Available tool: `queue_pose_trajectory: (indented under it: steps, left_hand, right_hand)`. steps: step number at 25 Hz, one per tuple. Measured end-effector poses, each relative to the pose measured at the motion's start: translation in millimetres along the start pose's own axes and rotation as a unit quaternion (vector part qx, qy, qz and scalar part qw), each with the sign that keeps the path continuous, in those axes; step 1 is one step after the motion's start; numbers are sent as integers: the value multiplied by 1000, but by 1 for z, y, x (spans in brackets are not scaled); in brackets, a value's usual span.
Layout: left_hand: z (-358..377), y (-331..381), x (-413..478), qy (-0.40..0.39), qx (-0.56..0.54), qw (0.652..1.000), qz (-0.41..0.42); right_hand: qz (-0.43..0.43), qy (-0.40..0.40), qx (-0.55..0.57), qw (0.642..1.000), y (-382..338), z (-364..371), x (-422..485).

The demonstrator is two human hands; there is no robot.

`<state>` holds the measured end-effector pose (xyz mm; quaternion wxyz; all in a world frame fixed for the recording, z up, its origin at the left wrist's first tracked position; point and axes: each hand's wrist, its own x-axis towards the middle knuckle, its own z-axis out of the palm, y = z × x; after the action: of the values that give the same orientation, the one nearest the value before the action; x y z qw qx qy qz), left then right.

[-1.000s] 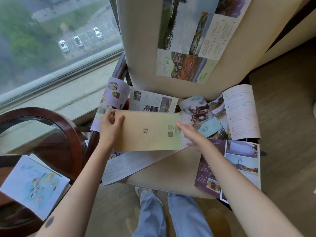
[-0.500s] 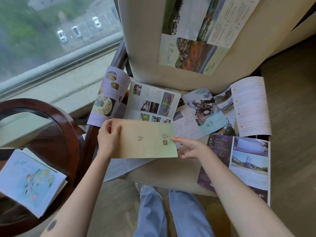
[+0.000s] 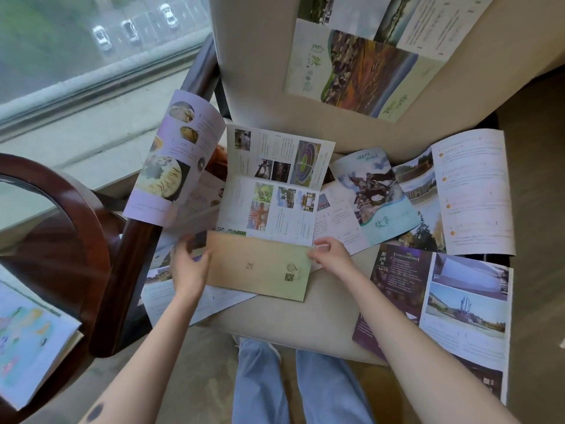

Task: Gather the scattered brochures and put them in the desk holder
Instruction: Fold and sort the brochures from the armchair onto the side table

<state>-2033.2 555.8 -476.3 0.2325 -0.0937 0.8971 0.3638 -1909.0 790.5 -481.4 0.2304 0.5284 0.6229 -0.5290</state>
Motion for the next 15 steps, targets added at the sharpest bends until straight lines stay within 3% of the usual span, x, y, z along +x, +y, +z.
queue_pose_trajectory:
  steps: [3,7,11,15]
  left_hand:
    - [10,-10,4,-10,15,999,-38]
    - [23,-18,4,-41,19,998,-47]
    - [35,-14,6,-22,20,998,-63]
    - [39,-5,9,-25,3,995,-94]
  right_hand:
    - [-58,44,-33,997,-12,-7,20]
    - [-63,96,13,993,-32,2,40]
    - [-26,158,71,985,-43,22,41]
    - [39,116,206,971,-47,23,45]
